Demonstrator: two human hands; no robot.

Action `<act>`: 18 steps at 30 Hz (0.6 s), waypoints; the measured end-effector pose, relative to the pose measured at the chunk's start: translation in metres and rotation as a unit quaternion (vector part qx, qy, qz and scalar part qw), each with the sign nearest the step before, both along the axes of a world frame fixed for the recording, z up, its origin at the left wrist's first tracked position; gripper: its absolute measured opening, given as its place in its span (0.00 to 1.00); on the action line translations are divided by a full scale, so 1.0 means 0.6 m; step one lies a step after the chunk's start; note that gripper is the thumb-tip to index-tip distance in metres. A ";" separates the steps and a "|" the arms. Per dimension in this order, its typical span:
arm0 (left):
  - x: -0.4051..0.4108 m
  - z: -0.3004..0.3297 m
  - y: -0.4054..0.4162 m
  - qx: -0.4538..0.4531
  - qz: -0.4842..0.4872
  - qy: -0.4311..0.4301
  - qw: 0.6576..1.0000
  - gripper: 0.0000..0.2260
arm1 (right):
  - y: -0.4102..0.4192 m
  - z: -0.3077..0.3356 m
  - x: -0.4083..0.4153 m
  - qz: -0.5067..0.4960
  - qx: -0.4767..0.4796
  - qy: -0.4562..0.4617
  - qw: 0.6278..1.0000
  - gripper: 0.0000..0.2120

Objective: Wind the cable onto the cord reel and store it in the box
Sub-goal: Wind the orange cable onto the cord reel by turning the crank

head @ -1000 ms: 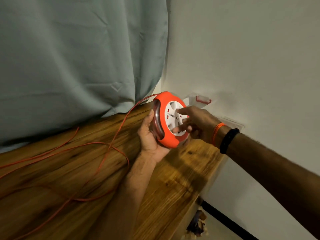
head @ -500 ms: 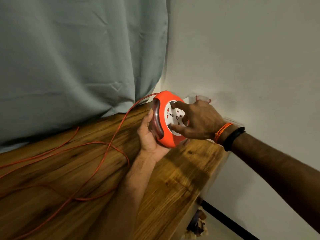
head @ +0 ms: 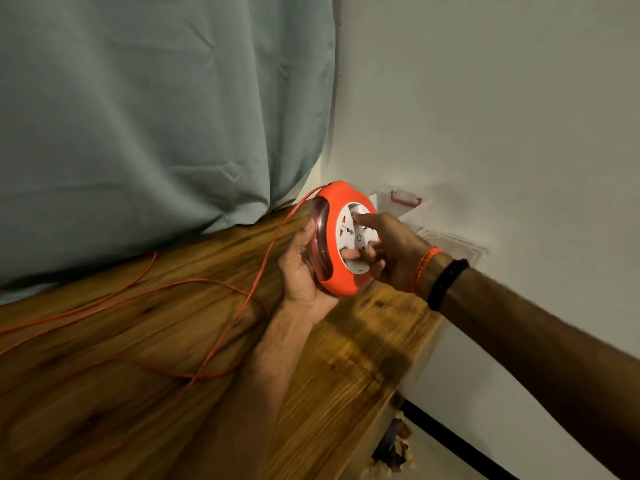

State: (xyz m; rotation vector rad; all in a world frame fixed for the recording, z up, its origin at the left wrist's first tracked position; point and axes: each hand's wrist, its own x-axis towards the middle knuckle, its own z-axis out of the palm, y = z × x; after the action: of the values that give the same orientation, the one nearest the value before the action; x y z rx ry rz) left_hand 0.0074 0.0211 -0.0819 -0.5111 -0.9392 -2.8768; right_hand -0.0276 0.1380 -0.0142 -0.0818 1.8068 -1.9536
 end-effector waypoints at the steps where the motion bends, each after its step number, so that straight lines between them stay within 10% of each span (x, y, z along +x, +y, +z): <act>1: 0.000 0.000 0.000 -0.003 0.002 -0.003 1.000 0.40 | 0.004 0.002 0.000 0.002 0.021 0.020 1.000 0.13; 5: -0.008 -0.001 -0.004 0.011 0.006 0.003 1.000 0.42 | 0.029 0.014 -0.001 -0.037 0.189 0.201 0.960 0.21; 10: -0.010 -0.010 -0.013 0.011 0.012 -0.015 1.000 0.42 | 0.046 0.013 0.001 -0.032 0.371 0.538 0.756 0.20; 18: -0.012 -0.010 -0.009 0.013 -0.014 0.005 1.000 0.44 | 0.037 0.004 -0.004 0.032 0.406 0.682 0.607 0.29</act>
State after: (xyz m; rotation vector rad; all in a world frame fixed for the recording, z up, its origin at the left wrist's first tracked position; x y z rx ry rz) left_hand 0.0003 0.0154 -0.0877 -0.5411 -0.8980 -2.9051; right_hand -0.0301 0.1603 -0.0117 -1.6445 3.2612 -0.5256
